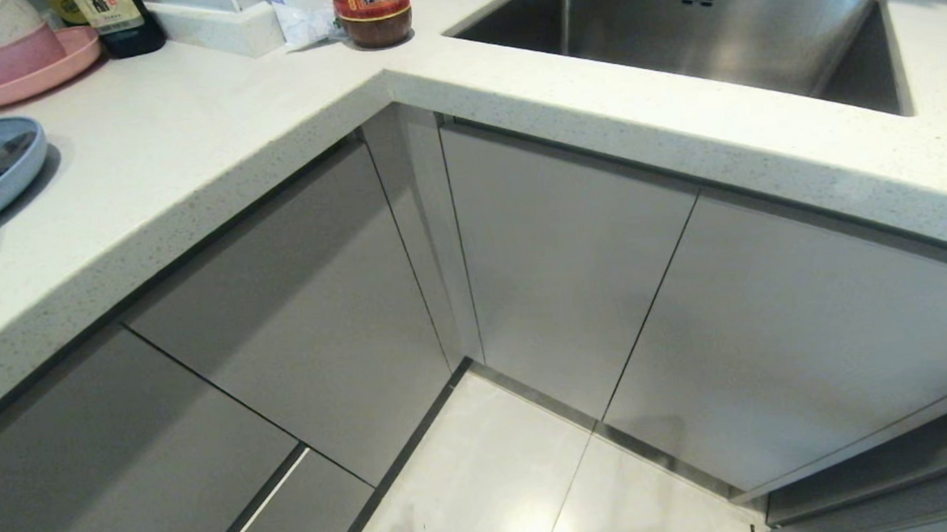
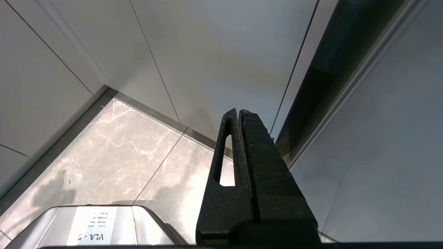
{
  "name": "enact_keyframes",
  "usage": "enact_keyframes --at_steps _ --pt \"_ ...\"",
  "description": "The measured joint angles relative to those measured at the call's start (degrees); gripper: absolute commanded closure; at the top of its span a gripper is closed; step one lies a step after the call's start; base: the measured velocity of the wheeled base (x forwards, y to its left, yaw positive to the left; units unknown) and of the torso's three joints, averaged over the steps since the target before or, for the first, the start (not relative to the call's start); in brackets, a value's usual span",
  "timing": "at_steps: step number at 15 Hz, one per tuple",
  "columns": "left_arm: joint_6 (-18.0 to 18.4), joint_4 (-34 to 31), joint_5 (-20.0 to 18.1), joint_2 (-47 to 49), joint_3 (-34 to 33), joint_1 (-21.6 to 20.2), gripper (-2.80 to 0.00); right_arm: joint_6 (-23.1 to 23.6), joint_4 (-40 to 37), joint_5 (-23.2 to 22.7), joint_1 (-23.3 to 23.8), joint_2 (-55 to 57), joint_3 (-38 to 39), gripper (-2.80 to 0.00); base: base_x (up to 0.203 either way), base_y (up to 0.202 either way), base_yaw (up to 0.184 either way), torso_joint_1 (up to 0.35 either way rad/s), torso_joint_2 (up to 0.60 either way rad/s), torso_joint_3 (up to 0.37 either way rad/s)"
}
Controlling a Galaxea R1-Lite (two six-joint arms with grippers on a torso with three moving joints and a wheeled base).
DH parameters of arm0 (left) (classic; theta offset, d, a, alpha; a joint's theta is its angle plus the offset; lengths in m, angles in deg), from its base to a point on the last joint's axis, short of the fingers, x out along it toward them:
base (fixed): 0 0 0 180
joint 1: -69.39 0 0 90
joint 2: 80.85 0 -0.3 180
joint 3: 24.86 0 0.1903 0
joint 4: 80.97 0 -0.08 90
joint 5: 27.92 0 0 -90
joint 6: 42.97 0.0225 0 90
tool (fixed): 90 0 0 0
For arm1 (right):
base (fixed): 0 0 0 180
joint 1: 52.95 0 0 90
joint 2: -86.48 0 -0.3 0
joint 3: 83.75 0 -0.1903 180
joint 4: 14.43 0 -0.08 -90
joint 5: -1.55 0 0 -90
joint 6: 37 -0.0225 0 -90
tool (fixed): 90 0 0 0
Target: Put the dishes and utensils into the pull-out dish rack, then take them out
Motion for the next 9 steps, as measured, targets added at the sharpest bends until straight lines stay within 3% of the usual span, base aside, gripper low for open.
enact_keyframes --at_steps 4,9 --pt "-0.09 0.04 0.00 0.00 0.00 0.02 0.00 -0.02 0.00 0.01 0.00 0.00 0.00 0.00 0.000 0.000 0.000 0.000 0.00 0.021" --pt "0.00 0.02 0.01 0.02 0.00 0.00 0.00 -0.02 0.00 0.01 0.00 -0.02 0.00 0.00 0.000 0.000 0.000 0.003 0.00 0.172"
